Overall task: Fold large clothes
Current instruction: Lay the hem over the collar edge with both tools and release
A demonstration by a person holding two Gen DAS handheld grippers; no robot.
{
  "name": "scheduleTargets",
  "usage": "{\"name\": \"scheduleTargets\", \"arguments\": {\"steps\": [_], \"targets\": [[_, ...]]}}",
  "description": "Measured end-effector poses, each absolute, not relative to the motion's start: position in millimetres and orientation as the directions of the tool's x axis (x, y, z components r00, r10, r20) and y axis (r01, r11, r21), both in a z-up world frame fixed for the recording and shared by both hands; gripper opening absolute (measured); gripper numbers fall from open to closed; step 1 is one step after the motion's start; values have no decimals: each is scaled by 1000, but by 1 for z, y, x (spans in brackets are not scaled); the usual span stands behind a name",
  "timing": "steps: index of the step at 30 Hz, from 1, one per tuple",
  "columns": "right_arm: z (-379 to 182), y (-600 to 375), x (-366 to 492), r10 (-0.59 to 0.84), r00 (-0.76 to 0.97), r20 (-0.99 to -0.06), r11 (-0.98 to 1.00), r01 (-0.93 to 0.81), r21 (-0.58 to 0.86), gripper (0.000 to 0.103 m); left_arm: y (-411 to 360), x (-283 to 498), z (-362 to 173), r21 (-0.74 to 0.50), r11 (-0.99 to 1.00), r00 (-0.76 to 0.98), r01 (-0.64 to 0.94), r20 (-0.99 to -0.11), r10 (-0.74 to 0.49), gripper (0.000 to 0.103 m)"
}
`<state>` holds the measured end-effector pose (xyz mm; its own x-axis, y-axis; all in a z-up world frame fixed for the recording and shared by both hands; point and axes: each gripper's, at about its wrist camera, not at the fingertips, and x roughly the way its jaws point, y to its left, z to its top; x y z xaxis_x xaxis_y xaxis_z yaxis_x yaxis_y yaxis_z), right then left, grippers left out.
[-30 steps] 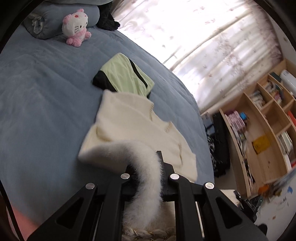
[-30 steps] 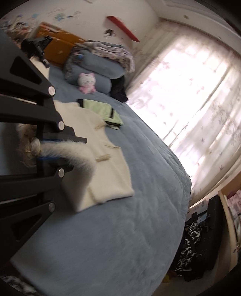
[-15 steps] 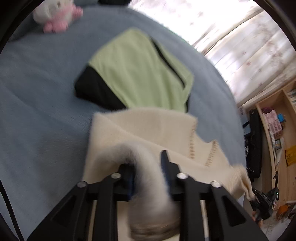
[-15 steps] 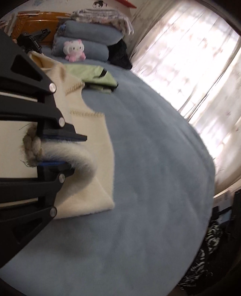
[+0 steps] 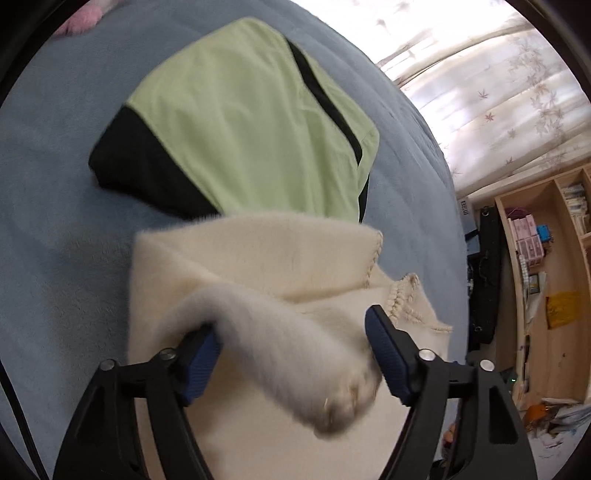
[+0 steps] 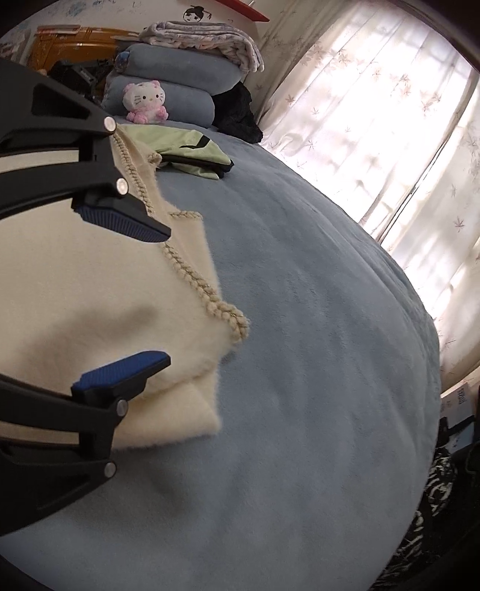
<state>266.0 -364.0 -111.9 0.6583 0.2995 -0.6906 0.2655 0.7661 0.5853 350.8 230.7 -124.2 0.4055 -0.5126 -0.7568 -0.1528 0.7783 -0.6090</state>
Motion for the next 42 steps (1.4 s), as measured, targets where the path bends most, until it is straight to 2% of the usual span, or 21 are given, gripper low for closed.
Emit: {"name": "scheduleTargets", "arguments": {"steps": [7,12,20,22,24,25,27,28,30,31,32,33,34,38,42], "targets": [[-106,-372,273,228,664,-712,815,270,513,62,221,348,-99,-508,859,465,-64,-777,-425,88],[-113,-370,288,195,637,-746,862,251,439,62,228,342,-90,-451,893,510,-8,-770,-384,88],[-138,-358,312,190,578,-794,917,184,353,62,227,349,-120,-189,978,538,85,-818,-204,88],[-141,-355,314,189,569,-800,929,160,334,65,223,355,-130,-156,982,528,107,-828,-189,88],[-144,-352,317,192,555,-809,937,142,320,66,220,362,-137,-135,982,525,130,-831,-184,83],[-146,-351,320,190,545,-817,941,136,309,66,219,364,-139,-138,981,525,137,-830,-190,78],[-148,-351,325,189,532,-826,945,130,300,66,213,371,-142,-163,972,523,169,-821,-229,58],[-149,-350,328,190,529,-827,946,127,298,66,209,374,-144,-174,968,519,180,-819,-243,43],[-150,-348,333,182,532,-827,950,122,288,65,202,376,-144,-154,971,530,183,-816,-230,30],[-149,-346,334,174,536,-826,954,116,277,61,199,375,-142,-137,973,541,185,-813,-217,13],[-148,-342,334,150,542,-827,960,121,254,52,196,372,-141,-98,980,558,176,-810,-181,7],[-148,-340,333,137,546,-827,963,123,240,22,194,370,-139,-88,981,566,171,-807,-171,7],[-146,-338,330,114,551,-827,966,132,221,8,195,367,-136,-85,983,576,162,-801,-164,7],[-122,-342,302,59,629,-775,952,198,233,7,199,356,-118,-95,991,593,99,-794,-136,6],[-74,-341,276,-3,725,-688,943,231,239,7,196,356,-93,-96,993,615,61,-780,-114,5]]}}
